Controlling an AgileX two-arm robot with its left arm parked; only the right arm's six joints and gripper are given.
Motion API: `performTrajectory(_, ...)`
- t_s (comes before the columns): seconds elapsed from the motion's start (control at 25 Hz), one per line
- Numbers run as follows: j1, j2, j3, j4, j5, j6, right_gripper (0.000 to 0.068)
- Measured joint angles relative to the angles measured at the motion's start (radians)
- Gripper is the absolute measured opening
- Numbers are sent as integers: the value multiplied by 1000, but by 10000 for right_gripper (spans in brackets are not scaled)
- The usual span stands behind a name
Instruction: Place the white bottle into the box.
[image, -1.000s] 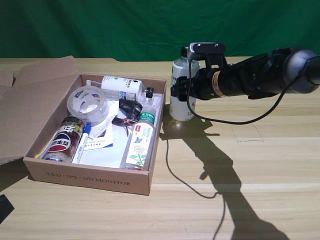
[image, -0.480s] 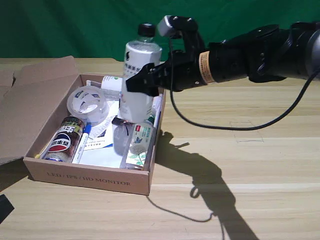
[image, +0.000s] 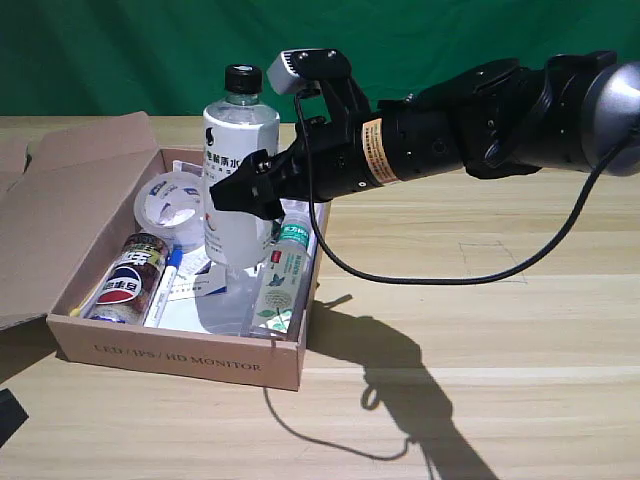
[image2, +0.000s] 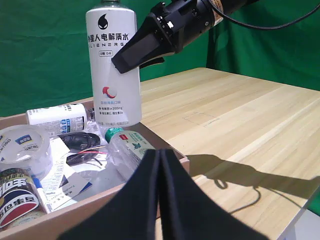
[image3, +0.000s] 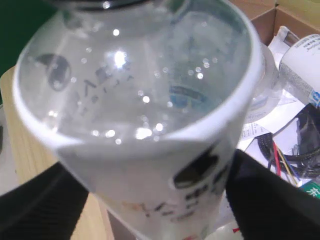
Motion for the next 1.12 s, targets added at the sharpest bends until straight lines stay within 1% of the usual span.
performTrajectory(0.08, 0, 0, 0, 0, 12, -1, 670)
performTrajectory(0.12, 0, 0, 0, 1, 14, -1, 679)
performTrajectory(0.44, 0, -1, -3, 5, 17, -1, 674)
performTrajectory(0.56, 0, -1, -3, 5, 31, -1, 635)
performTrajectory(0.64, 0, -5, -3, 5, 60, -2, 580)
performTrajectory(0.76, 0, -34, -3, 7, 145, -3, 421)
performTrajectory(0.8, 0, -53, -3, 9, 186, -3, 319)
performTrajectory(0.84, 0, -69, -3, 9, 208, -5, 265)
performTrajectory(0.88, 0, -92, -3, 11, 246, -13, 166)
performTrajectory(0.92, 0, -109, -3, 13, 270, -24, 104)
performTrajectory(1.0, 0, -153, -3, 16, 322, -64, 31)
performTrajectory(1.12, -3, -220, -3, 18, 416, -110, 6)
